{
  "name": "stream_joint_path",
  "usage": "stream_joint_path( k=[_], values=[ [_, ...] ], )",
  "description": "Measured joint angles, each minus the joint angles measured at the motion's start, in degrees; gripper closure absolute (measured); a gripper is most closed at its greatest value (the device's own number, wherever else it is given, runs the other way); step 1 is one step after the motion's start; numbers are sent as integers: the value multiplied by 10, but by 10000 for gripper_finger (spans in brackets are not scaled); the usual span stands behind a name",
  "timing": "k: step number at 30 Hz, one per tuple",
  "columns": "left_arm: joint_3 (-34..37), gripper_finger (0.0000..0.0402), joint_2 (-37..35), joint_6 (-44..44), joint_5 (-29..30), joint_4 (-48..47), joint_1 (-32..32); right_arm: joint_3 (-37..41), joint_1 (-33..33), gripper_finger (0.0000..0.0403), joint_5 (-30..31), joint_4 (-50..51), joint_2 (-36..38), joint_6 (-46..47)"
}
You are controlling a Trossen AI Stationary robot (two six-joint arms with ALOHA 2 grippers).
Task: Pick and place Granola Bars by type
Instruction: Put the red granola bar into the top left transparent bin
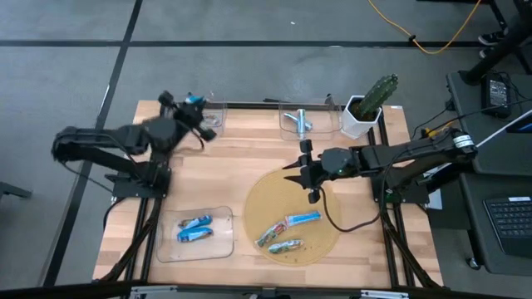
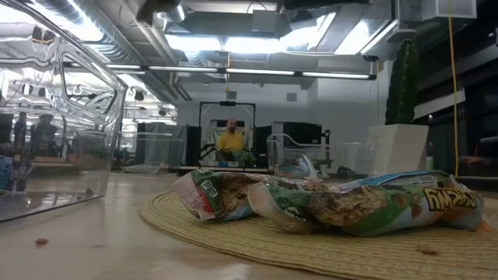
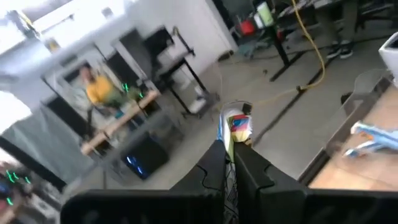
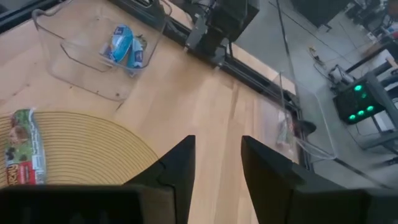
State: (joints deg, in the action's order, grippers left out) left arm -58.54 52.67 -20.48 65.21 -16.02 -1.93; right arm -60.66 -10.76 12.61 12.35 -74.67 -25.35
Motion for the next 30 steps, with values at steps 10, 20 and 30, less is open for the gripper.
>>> stream_joint_path(
  k=[10, 20, 30],
  values=[
    [0, 398, -13, 104, -255, -173, 275, 0, 0, 271, -1, -8, -1, -6],
    [81, 397, 70, 102, -349, -124, 393, 0, 0, 271, -2, 6, -1, -5],
    [136, 397, 129, 94, -408, -76, 472, 0, 2, 271, -2, 20, -1, -5]
  ],
)
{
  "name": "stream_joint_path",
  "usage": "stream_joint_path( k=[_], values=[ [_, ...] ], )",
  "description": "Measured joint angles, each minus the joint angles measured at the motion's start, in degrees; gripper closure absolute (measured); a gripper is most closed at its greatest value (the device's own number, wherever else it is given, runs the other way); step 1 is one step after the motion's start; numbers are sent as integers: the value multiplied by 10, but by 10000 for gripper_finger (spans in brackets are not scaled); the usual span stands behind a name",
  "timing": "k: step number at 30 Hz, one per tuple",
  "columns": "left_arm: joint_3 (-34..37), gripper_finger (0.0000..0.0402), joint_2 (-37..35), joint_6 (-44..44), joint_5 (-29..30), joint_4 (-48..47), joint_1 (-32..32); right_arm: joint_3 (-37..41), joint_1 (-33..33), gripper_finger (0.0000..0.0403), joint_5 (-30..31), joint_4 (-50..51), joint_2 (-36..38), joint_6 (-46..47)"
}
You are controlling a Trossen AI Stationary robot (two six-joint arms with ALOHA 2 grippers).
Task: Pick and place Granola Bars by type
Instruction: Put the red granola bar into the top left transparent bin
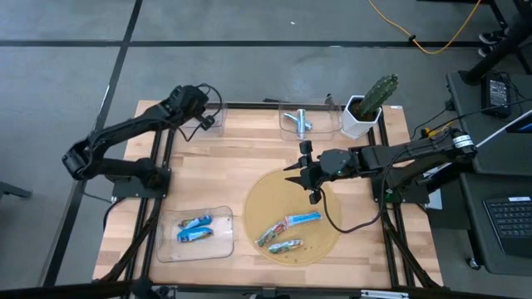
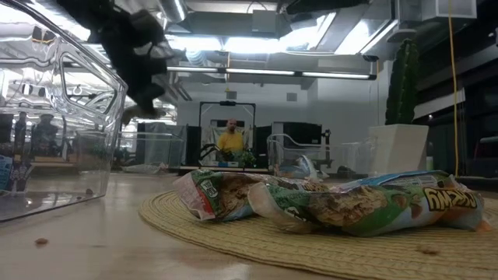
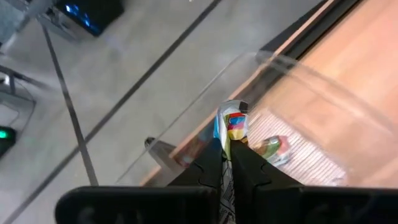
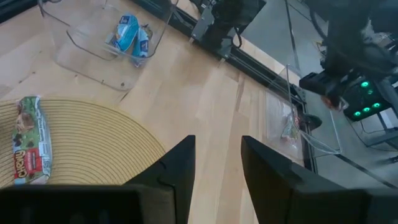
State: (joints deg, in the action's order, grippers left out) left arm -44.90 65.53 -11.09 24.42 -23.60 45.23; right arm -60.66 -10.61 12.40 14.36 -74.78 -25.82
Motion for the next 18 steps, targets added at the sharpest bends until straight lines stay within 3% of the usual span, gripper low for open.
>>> stream_joint_path(
  k=[6, 18],
  values=[
    [23, 395, 34, -1, -28, 51, 31, 0, 0, 271, 0, 2, -2, 0],
    [24, 392, 105, 0, -50, 57, 45, 0, 0, 271, 0, 9, -2, 0]
  ],
)
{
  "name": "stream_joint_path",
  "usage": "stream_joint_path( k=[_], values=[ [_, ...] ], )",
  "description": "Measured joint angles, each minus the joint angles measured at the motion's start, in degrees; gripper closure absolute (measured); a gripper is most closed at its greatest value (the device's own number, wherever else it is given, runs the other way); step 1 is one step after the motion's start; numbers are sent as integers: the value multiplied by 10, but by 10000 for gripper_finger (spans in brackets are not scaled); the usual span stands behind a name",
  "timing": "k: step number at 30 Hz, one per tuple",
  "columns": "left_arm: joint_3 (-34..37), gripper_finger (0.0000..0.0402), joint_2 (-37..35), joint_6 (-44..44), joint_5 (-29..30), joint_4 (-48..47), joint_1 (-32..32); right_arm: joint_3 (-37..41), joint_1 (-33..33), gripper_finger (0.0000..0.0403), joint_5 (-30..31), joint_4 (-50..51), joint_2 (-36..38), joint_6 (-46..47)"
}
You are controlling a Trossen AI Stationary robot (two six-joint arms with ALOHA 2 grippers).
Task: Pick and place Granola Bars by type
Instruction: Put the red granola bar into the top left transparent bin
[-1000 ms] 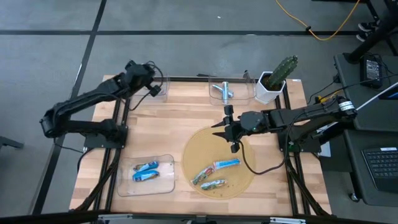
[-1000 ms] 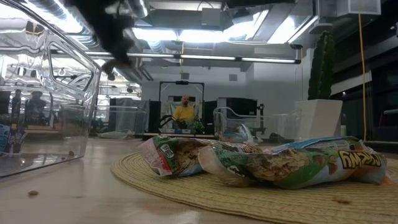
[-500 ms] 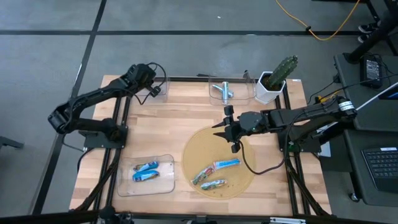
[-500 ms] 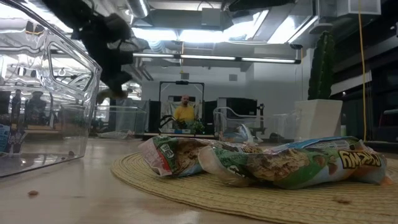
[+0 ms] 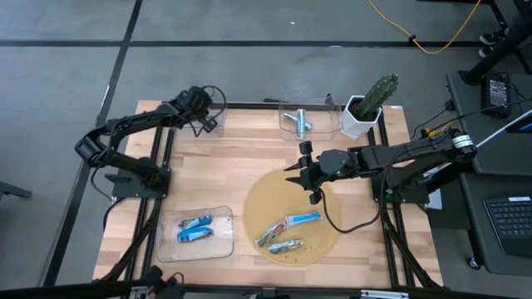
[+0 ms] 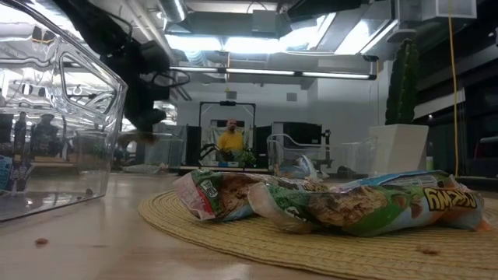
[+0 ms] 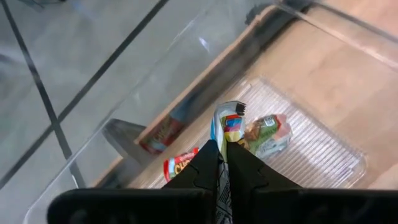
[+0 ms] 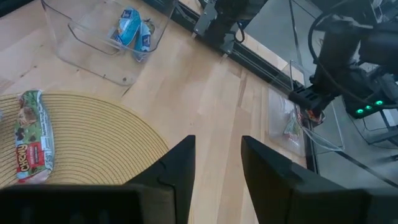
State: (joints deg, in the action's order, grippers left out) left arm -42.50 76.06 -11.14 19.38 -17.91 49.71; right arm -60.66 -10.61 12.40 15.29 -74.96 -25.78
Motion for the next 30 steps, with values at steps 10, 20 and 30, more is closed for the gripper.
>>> stream_joint_path(
  k=[10, 20, 30],
  values=[
    [-2, 303, 5, -7, 0, -17, -2, 0, 0, 271, 0, 5, 0, 0],
    [-59, 217, -73, 4, 29, -128, -71, 0, 0, 271, 0, 38, 0, 0],
    [-95, 224, -265, 78, 0, -164, -257, 33, -32, 271, -194, 127, 0, 32]
  ],
)
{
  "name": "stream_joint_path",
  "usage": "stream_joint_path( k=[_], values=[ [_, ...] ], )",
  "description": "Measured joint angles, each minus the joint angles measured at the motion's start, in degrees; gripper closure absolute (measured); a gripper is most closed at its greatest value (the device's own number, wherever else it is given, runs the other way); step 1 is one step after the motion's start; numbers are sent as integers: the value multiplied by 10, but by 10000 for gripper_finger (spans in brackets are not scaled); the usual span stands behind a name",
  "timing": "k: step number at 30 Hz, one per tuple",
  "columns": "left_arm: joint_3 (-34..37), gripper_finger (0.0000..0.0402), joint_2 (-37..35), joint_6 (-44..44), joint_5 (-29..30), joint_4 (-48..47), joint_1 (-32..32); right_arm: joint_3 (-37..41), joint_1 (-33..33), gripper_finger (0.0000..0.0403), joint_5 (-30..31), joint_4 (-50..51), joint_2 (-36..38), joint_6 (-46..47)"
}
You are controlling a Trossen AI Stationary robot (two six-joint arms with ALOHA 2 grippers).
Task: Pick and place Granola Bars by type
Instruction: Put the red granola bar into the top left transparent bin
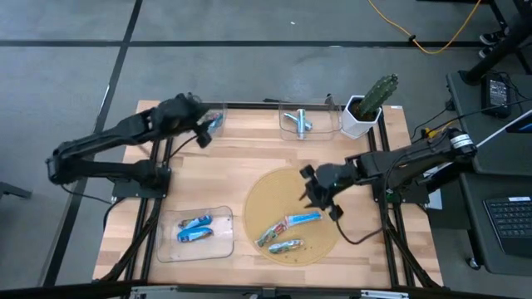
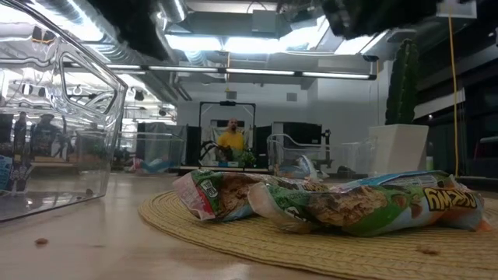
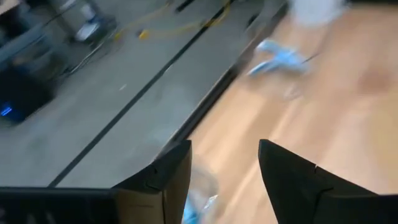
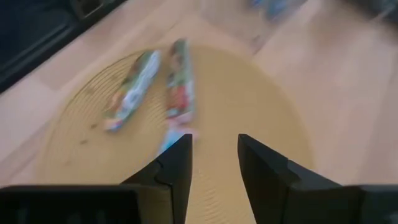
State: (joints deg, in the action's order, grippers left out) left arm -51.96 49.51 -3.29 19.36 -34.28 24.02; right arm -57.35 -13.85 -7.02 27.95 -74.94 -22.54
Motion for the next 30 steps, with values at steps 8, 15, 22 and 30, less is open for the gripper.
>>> stream_joint_path(
  k=[8, 15, 22, 30],
  values=[
    [0, 231, -65, 76, -12, 11, -162, 93, -45, 271, 34, -75, 0, 100],
    [0, 233, -54, 87, 80, 23, -272, 145, -36, 271, 59, -103, 0, 133],
    [0, 233, -37, 85, 123, 29, -313, 145, -32, 270, 74, -94, -9, 209],
    [0, 237, -32, 87, 127, 28, -322, 145, -39, 192, 79, -64, -75, 269]
  ],
)
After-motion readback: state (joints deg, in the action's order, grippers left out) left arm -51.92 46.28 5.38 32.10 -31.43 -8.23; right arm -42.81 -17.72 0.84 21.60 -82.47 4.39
